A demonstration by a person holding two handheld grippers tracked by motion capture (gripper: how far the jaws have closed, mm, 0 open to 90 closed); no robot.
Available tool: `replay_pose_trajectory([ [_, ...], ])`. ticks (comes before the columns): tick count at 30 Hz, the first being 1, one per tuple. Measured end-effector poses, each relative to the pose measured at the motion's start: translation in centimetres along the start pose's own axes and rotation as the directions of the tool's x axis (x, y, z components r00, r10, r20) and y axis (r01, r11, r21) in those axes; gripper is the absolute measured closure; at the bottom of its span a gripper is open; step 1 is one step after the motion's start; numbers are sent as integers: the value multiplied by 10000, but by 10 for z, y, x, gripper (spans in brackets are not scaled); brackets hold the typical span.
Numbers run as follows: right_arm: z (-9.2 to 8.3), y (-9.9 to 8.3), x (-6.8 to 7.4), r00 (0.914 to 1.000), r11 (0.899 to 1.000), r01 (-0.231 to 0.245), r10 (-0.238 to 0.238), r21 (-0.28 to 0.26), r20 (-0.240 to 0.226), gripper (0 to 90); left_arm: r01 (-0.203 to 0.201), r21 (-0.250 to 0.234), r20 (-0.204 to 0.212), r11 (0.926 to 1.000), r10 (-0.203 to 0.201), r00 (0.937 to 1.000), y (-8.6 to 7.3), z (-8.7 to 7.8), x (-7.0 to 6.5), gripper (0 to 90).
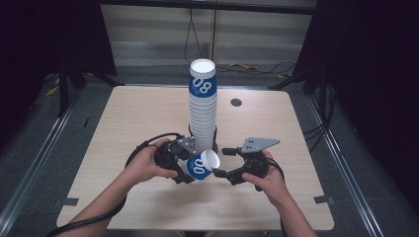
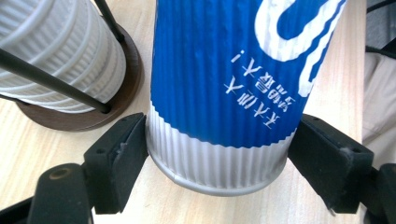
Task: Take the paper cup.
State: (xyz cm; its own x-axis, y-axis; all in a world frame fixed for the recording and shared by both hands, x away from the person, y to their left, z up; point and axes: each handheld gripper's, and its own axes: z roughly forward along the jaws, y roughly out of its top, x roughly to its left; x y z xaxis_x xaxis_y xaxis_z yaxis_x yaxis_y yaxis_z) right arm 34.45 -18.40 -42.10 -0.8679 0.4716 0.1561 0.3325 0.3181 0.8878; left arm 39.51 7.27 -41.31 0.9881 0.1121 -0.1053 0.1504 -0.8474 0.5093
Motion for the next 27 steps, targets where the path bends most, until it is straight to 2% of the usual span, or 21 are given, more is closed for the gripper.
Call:
replay_pose_trajectory([
  [3,1,-1,0,10000,9998,89,-89,172,12,162,-27,94,-60,10000,28,10000,1,0,0,204],
  [4,2,-2,0,9999,9996,136,-136,233,22,162,-215,289,-47,9994,217,9998,2,-1,2,204],
  [6,3,-2,1,9999,9995,159,-160,276,21,162,-114,377,-37,9992,116,9999,2,-1,1,204],
  [10,4,-3,1,9998,9990,213,-213,381,15,162,-232,496,-62,9985,235,9997,3,-3,2,204],
  [11,5,-4,1,9997,9988,226,-226,433,16,162,-136,533,-84,9985,141,9999,2,-4,2,204],
  [12,6,-5,1,9996,9983,272,-273,508,19,162,-261,622,-99,9977,267,9996,2,-5,3,204],
  [15,8,-7,1,9993,9962,360,-362,789,14,161,-386,799,-89,9961,395,9992,2,-7,4,204],
  [19,11,-10,1,9983,9906,562,-573,1250,54,160,-262,971,-86,9949,272,9996,2,-7,3,204],
  [20,12,-11,1,9982,9894,597,-604,1320,16,160,-477,1119,-42,9926,485,9988,2,-7,4,204],
  [22,14,-13,2,9975,9861,702,-710,1506,4,159,-357,1060,-67,9937,366,9993,2,-6,3,204],
  [27,16,-14,2,9974,9841,715,-716,1625,-51,159,-433,1182,-78,9920,445,9990,3,-8,2,204],
])
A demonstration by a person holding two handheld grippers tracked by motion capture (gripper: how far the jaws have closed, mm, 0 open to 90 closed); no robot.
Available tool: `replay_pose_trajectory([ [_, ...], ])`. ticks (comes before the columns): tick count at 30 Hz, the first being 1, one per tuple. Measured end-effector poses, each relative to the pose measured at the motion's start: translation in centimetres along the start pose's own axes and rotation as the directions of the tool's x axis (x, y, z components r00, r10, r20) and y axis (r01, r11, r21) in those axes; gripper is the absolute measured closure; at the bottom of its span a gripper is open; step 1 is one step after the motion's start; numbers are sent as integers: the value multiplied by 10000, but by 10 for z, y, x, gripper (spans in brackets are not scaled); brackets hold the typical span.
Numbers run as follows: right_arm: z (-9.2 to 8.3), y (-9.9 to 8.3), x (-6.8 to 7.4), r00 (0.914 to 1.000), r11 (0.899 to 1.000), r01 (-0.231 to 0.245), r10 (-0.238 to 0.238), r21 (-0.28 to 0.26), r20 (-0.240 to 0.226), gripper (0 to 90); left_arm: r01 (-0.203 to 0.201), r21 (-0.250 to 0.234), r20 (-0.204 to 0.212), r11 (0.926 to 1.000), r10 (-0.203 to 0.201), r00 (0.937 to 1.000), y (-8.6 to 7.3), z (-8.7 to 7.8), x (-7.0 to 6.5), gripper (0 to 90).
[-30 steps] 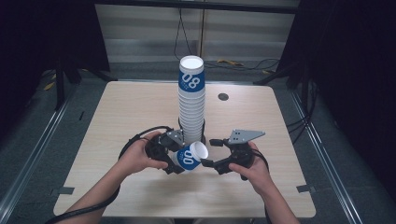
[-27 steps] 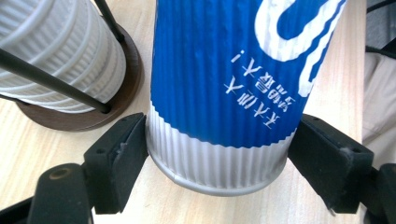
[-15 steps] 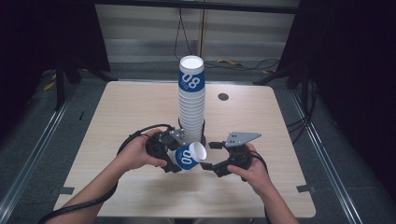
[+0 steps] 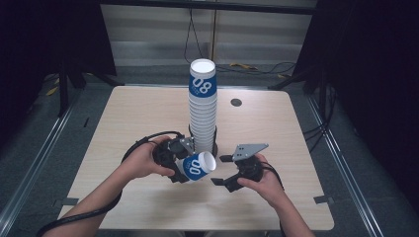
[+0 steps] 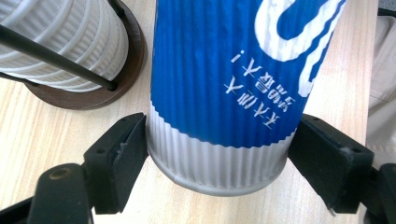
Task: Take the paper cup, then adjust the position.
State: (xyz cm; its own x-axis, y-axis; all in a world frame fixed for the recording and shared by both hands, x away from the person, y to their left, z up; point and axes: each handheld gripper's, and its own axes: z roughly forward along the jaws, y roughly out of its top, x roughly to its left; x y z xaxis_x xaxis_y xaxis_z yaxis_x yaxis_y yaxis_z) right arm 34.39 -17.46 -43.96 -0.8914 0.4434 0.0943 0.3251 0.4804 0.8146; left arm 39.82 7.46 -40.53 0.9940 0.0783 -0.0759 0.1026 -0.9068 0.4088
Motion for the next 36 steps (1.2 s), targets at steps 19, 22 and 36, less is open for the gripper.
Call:
replay_pose_trajectory([
  [19,5,-5,-2,9994,9976,338,-338,606,-11,159,-319,803,-10,9963,321,9995,5,1,1,204],
  [22,7,-4,-1,9994,9977,336,-332,592,-83,159,-352,928,40,9951,350,9994,4,1,1,204],
  [36,14,0,1,9982,9975,461,-441,536,-396,157,200,922,82,9955,-209,9997,0,2,1,204],
])
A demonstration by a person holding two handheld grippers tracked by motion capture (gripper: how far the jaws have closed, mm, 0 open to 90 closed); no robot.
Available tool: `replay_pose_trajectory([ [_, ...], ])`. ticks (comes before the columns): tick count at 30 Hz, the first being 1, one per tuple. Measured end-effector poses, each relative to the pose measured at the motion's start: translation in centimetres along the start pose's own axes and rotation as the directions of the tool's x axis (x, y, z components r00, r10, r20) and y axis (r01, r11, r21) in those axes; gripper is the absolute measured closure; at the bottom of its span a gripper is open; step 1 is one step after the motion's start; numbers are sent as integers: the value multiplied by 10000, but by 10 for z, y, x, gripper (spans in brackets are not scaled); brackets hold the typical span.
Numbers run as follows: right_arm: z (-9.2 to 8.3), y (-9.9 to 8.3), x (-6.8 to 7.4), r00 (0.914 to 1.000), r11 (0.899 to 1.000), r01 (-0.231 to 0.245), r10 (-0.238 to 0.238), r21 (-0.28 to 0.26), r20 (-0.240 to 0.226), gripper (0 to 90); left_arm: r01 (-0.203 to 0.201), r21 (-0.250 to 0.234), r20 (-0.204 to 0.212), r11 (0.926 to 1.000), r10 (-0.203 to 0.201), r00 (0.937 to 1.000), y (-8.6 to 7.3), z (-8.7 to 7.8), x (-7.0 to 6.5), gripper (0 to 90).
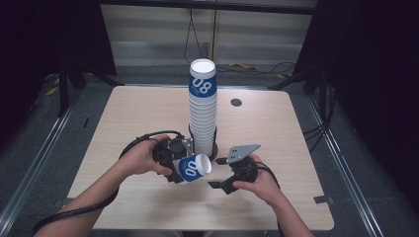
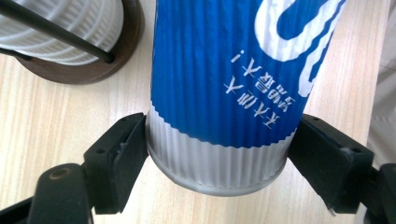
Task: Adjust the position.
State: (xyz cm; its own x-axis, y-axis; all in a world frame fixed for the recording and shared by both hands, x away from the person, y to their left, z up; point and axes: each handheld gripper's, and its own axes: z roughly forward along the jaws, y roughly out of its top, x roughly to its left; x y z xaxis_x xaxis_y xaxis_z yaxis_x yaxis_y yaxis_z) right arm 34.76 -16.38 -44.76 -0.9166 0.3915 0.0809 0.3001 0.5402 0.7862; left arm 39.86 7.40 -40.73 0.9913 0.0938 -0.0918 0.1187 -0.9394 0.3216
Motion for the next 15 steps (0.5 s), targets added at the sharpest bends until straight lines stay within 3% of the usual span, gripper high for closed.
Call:
replay_pose_trajectory([
  [1,0,0,0,10000,10000,13,-13,14,2,158,-408,373,-10,9985,409,9992,1,-2,2,204],
  [2,0,1,0,10000,10000,36,-36,-4,2,158,-151,270,44,9995,150,9999,1,-2,0,204],
  [3,1,1,0,10000,10000,30,-30,-46,-34,158,-421,361,12,9985,421,9991,2,-2,0,204],
  [4,1,1,1,10000,10000,34,-35,-57,-46,157,-242,335,49,9991,240,9997,3,-2,-2,204],
  [5,1,1,1,10000,10000,81,-81,-54,-36,157,-456,441,61,9980,453,9990,5,-3,-2,204],
  [6,0,0,2,10000,10000,56,-56,-30,-69,158,-377,441,28,9983,376,9993,6,-2,-4,204],
  [9,0,0,3,9999,9999,115,-115,-38,-59,157,-643,569,30,9963,642,9979,12,-2,-7,204],
  [12,-2,1,4,9999,9999,106,-107,-131,-61,158,-567,611,83,9965,563,9984,16,-1,-12,204],
  [13,-2,2,5,9999,9998,109,-110,-164,-75,157,-932,683,72,9933,929,9956,19,-2,-10,204],
  [15,-2,2,6,9999,9998,94,-96,-197,-97,158,-1039,712,103,9920,1035,9946,21,-2,-10,204],
])
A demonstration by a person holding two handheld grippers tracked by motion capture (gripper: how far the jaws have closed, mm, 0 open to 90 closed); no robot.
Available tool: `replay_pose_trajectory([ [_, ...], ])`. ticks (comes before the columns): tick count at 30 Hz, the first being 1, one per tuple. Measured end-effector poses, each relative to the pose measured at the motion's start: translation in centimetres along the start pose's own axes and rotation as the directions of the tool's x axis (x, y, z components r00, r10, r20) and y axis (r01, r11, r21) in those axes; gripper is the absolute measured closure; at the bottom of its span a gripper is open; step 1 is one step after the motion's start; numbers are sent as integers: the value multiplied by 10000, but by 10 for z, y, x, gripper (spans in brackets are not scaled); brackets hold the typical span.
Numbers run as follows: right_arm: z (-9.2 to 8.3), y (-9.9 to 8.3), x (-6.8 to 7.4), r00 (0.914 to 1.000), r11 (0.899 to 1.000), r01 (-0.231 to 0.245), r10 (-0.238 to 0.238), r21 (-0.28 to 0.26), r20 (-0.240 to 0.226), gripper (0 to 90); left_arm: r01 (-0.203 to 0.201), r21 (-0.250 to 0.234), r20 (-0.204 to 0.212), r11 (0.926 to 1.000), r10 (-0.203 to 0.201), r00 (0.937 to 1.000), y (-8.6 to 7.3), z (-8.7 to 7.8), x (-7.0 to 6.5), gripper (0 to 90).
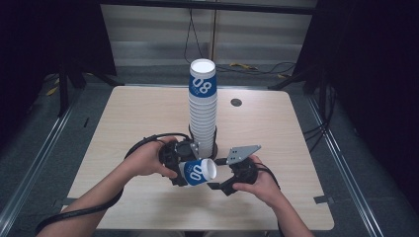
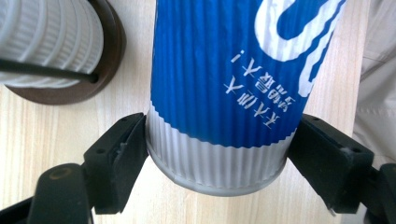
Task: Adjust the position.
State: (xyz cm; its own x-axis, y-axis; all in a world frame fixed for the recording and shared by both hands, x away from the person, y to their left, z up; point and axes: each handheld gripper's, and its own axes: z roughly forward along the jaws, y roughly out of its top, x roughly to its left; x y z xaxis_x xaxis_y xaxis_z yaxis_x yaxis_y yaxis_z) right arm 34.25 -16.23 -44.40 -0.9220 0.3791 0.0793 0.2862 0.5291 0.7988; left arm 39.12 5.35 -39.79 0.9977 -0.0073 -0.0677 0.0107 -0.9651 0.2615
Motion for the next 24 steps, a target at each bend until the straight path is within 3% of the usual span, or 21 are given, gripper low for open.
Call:
replay_pose_trajectory([
  [1,0,0,0,10000,10000,-2,2,-5,1,157,149,13,31,9999,-149,9999,1,0,-1,204],
  [2,0,0,0,10000,10000,-14,14,-16,2,157,-46,3,-9,10000,46,10000,3,0,0,204],
  [12,1,2,1,10000,10000,-39,38,-54,-61,157,-356,44,-76,9994,356,9993,13,6,-3,204],
  [24,3,5,2,9996,9998,-39,34,-198,-267,190,-340,-10,-167,9994,339,9993,15,8,-6,204],
])
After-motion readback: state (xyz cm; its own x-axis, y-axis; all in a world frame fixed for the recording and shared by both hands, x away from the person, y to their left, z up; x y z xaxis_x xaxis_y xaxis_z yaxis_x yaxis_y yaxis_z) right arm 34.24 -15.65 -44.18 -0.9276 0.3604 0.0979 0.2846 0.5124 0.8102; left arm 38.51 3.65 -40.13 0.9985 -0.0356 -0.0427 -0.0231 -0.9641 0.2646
